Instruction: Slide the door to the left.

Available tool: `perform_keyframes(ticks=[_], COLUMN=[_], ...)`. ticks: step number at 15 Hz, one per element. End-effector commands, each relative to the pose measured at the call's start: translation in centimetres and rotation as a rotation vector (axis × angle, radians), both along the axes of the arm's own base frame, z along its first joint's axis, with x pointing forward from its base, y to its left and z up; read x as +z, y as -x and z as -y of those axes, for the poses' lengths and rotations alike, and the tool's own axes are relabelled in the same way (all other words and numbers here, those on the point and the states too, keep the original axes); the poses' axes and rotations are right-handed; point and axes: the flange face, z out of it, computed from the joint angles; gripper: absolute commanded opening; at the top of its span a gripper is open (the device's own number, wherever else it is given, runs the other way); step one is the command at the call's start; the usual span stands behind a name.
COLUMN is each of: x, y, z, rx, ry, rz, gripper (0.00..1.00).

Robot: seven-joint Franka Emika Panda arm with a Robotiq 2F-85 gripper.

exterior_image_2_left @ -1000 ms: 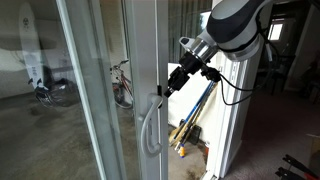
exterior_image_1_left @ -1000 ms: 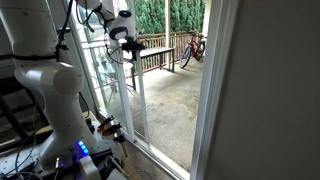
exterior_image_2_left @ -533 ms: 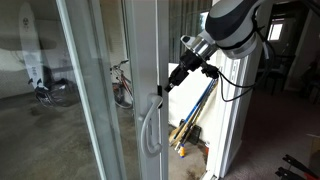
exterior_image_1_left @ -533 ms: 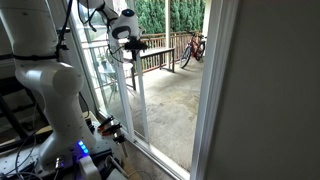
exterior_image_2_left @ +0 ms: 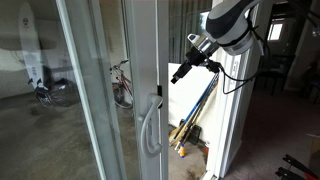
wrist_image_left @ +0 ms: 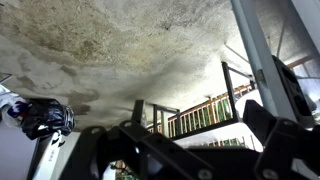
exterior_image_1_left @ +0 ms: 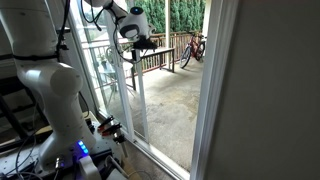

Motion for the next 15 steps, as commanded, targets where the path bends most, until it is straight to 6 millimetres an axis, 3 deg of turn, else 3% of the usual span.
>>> perform_keyframes(ticks=[1,5,9,10,12,15], x=[0.7,1.2,1.6,1.1,1.3,1.3], y=[0.5,0.6,1.4,-0.1,0.3,0.6], z=[4.3,9.5,13.4,12.2,13.3,13.3], rx=[-0.073,-0.169,-0.267,-0.235,-0.260,-0.262], ry=[-0.007,-0.006,-0.007,0.002,0.001,0.000], rz=[-0.013,-0.021,-0.036,-0.016,-0.021,-0.023], gripper=[1.00,1.00,1.00,1.00,1.00,1.00])
